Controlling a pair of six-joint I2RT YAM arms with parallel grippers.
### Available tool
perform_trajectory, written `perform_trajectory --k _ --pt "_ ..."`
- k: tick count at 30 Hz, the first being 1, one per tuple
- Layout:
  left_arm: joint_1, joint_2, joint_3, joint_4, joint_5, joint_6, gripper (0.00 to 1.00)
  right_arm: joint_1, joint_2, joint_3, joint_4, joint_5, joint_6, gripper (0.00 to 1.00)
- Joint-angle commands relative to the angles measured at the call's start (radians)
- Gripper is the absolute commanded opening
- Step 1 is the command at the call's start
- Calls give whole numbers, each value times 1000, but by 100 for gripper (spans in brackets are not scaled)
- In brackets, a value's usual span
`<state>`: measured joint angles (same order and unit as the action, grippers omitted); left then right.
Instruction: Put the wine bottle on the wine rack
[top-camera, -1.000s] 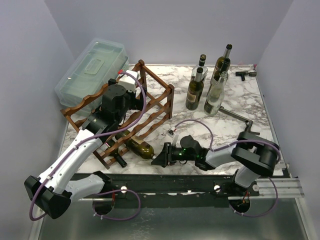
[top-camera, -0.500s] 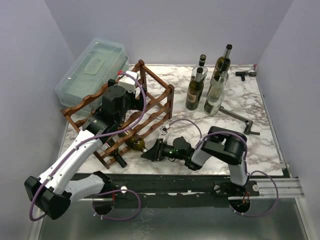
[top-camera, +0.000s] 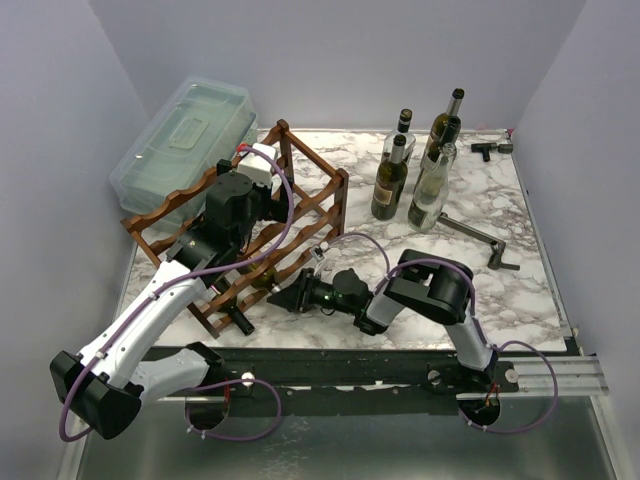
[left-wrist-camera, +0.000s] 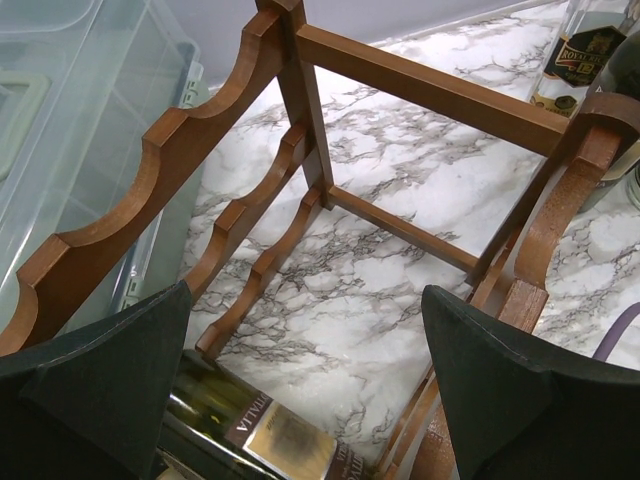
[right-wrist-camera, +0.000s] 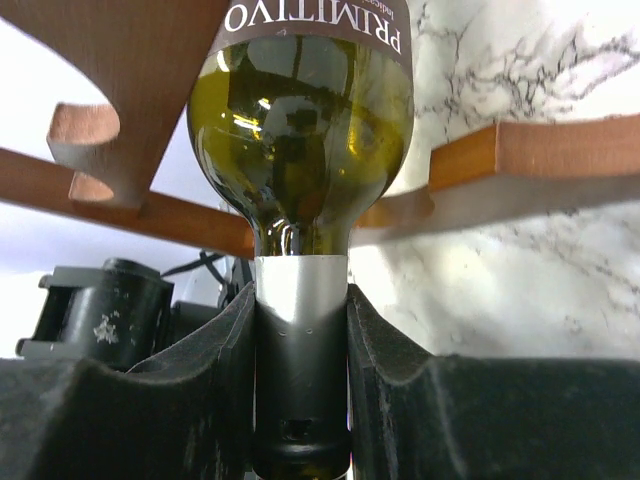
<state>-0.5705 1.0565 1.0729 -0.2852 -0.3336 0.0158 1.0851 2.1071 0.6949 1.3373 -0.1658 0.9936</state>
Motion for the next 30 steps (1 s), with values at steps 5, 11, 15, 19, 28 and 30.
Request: perform_trajectory --k 5,11,15,19,28,30 --pt "4 3 -9 25 -17 7 99 9 17 91 67 67 -25 1" --pt "4 8 -12 28 -18 6 99 17 26 98 39 71 -14 1" --pt "5 2 -15 30 -1 1 99 19 31 122 -8 72 -8 1" --pt "4 8 -11 27 -8 2 99 20 24 142 -65 85 -16 1" --pt "4 4 -18 32 -1 0 99 21 24 165 -92 112 -35 1" --pt "4 9 -12 28 -7 3 99 21 29 165 -65 111 -34 0"
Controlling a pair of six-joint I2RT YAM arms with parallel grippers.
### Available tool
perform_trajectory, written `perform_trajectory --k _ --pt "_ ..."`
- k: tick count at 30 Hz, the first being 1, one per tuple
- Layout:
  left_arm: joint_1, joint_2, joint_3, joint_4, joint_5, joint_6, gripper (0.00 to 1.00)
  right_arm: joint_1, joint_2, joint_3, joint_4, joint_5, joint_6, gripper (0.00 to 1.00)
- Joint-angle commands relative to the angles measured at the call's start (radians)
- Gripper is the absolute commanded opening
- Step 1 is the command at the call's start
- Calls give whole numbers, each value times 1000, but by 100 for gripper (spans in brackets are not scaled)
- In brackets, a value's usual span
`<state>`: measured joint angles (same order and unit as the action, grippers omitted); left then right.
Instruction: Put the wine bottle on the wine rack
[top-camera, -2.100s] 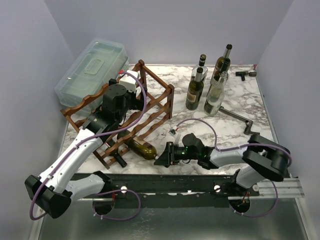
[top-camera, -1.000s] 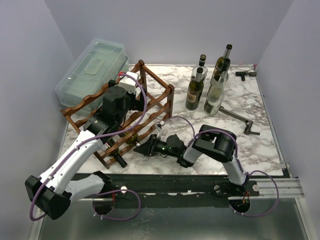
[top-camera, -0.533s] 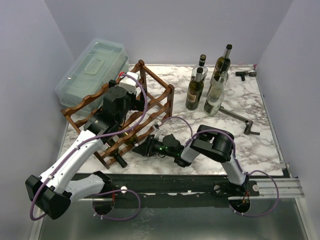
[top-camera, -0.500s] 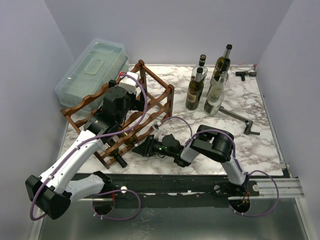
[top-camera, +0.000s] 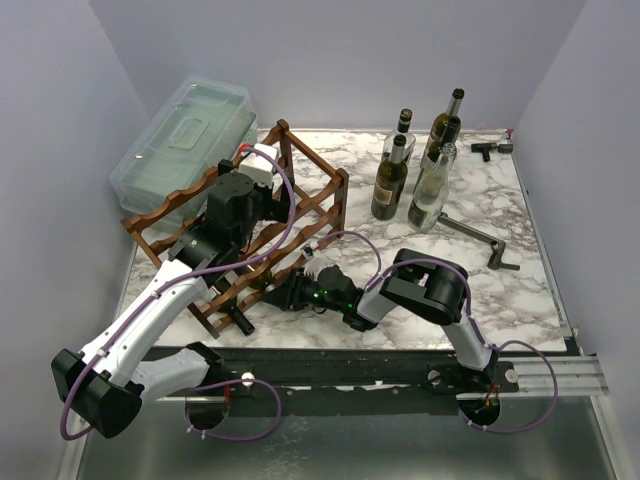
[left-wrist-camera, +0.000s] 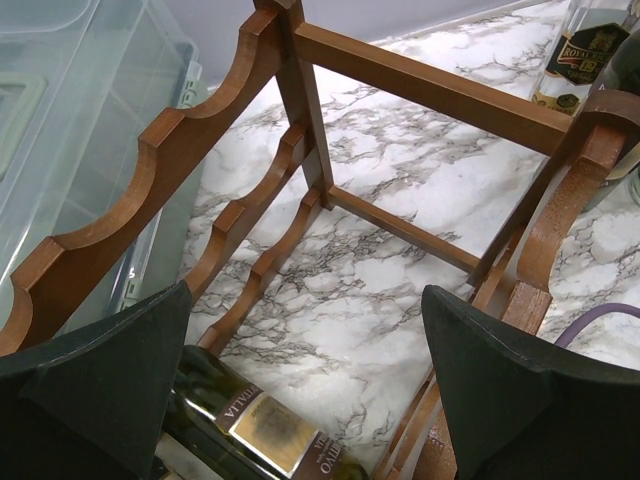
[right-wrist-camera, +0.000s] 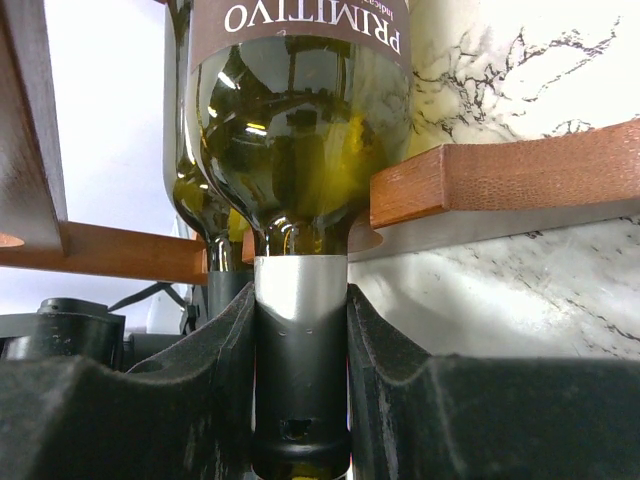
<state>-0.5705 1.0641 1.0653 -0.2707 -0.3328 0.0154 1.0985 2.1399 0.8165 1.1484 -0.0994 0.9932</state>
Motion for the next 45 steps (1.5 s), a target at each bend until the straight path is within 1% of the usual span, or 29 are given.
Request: perform_trajectory --k 1,4,12,16,17,18,21,23,28,32,34,36,42,45 --pt "4 -1 -3 13 -1 -17 99 8 2 46 133 44 -33 1" --pt "5 -14 -11 19 1 -20 99 8 5 63 110 46 -42 1" --pt "5 -12 -8 19 -5 -21 99 8 19 86 119 59 -39 1" --pt "5 -19 -11 20 10 -20 99 8 32 130 55 63 -44 0" --pt "5 -16 -12 21 5 -20 99 8 34 137 37 59 -47 5" --pt "6 -11 -10 19 3 -20 99 8 36 146 21 55 -51 12" --pt "5 -13 -9 16 18 -20 99 9 33 147 -22 56 -67 36" --pt "5 -10 -11 18 14 -20 99 9 20 131 -42 64 -72 49" --pt "6 -11 -11 16 20 -20 99 9 -2 77 -52 72 -72 65" --pt "4 -1 -5 13 21 -20 99 9 -34 31 -60 71 -77 74" --pt "5 -4 -9 14 28 -20 99 9 -53 22 -101 74 -88 79" --pt "5 4 -9 15 19 -20 99 10 -77 6 -138 79 -100 81" --pt "5 12 -8 13 31 -20 99 9 -120 -86 -151 67 -108 81" --pt "5 15 -4 10 46 -24 99 10 -133 -134 -124 52 -105 77"
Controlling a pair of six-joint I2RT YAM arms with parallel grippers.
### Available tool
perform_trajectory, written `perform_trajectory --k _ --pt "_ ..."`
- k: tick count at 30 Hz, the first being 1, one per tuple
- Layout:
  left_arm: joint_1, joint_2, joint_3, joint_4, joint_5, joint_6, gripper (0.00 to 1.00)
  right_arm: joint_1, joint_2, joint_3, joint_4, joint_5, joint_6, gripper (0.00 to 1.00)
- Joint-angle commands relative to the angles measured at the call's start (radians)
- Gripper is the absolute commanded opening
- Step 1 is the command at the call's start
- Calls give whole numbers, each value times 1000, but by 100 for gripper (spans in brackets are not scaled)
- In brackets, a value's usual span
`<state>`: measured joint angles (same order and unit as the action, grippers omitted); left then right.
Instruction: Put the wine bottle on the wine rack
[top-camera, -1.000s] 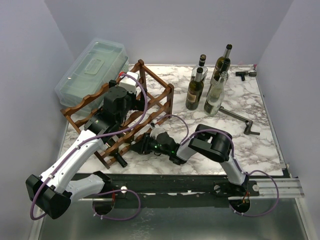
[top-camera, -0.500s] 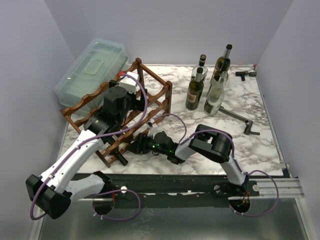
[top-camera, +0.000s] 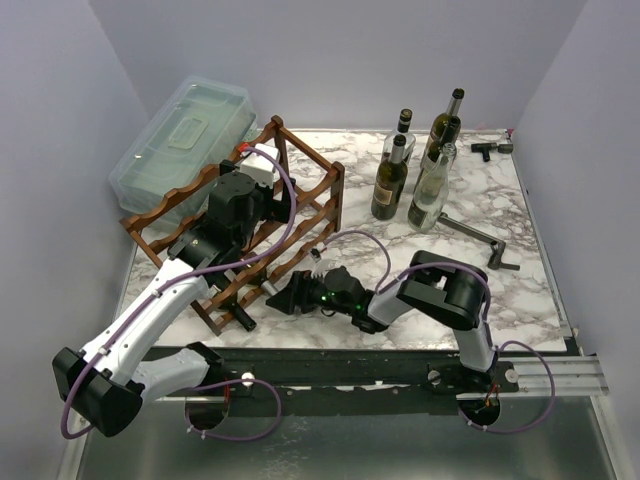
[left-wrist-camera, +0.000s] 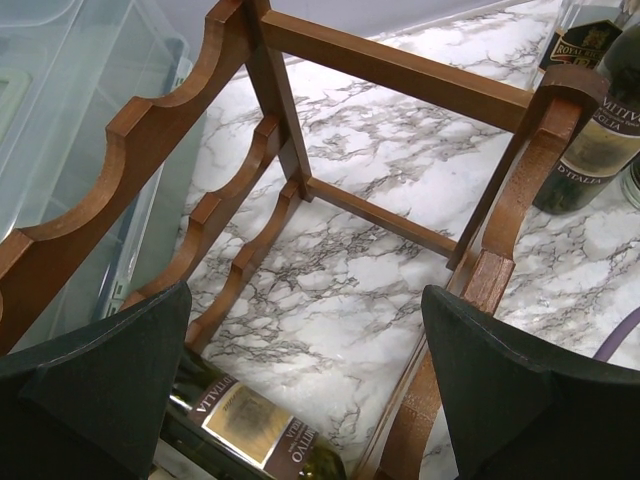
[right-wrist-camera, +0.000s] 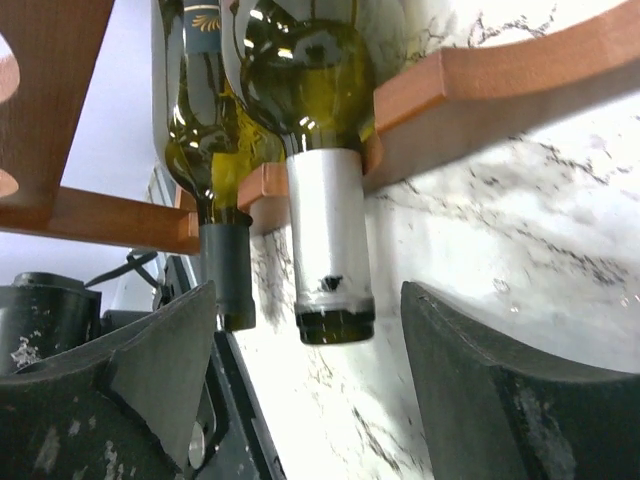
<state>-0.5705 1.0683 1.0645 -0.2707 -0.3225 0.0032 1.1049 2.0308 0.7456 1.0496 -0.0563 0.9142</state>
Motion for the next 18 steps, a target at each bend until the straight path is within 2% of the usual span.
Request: perform_trajectory --k 1,4,6,13,18 --pt "5 9 -6 11 40 -14 99 4 -28 -75 -15 14 -25 75" --pt "5 19 -4 10 30 -14 99 3 -37 -68 -41 5 -37 65" --pt "5 18 -1 8 33 -19 99 3 -41 -66 -39 5 -47 63" --pt "5 -7 -9 16 38 -25 99 4 -197 -141 -138 171 -161 65" --pt "5 -39 -21 37 62 -34 99 0 -404 -188 -359 382 -292 72"
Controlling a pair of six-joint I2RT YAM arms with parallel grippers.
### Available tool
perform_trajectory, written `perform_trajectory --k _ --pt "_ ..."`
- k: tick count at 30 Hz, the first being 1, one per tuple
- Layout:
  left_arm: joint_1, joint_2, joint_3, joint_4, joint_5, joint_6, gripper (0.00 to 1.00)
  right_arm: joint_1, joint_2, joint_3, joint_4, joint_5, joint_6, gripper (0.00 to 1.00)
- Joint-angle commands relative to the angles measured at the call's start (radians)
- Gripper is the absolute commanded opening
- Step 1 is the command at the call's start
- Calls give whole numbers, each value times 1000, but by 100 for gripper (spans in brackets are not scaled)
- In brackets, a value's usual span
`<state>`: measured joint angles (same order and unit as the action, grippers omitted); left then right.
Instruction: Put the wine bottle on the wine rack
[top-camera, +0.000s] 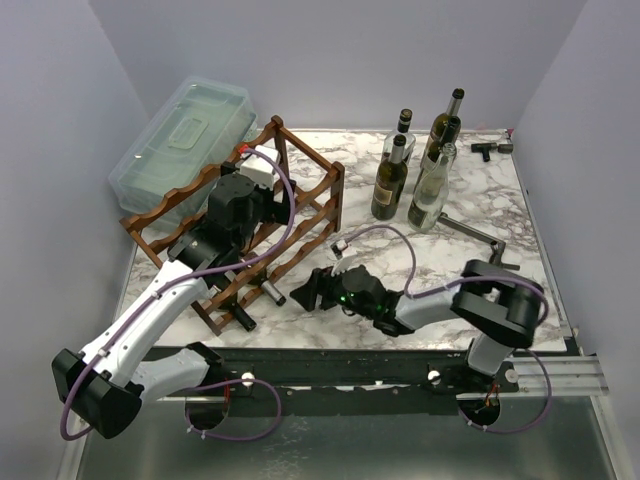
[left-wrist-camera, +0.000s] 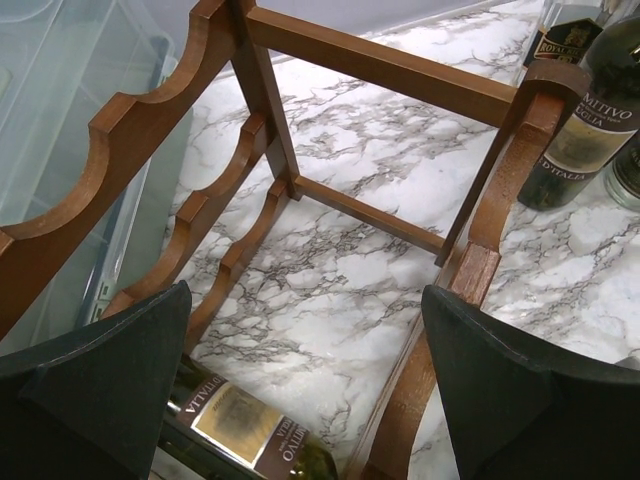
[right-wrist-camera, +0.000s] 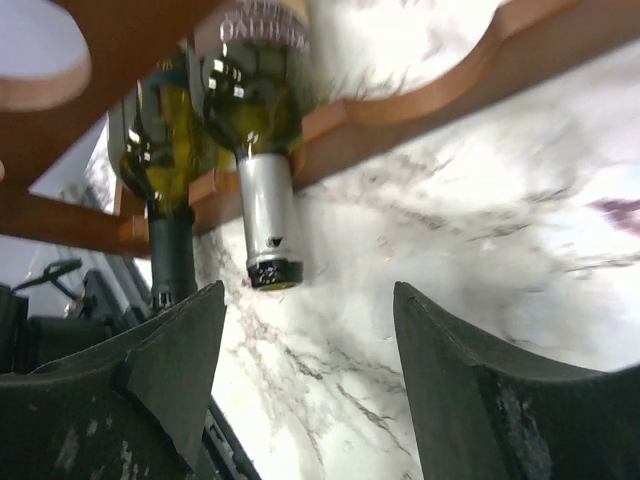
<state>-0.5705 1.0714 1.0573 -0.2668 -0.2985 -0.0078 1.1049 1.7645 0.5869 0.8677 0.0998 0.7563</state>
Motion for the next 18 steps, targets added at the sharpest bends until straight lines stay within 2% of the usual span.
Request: perform_trajectory --k 1,6,11,18 --pt "5 -49 -16 34 51 -25 99 -4 -178 -40 -212 266 -158 73" --pt "5 -71 -27 51 78 -27 99 -133 -406 -64 -406 329 -227 73" --pt "5 -76 -31 54 75 -20 99 -352 -588 12 -610 249 -294 74" --pt "5 -81 -33 58 62 -14 99 -566 -627 243 -862 270 -396 75"
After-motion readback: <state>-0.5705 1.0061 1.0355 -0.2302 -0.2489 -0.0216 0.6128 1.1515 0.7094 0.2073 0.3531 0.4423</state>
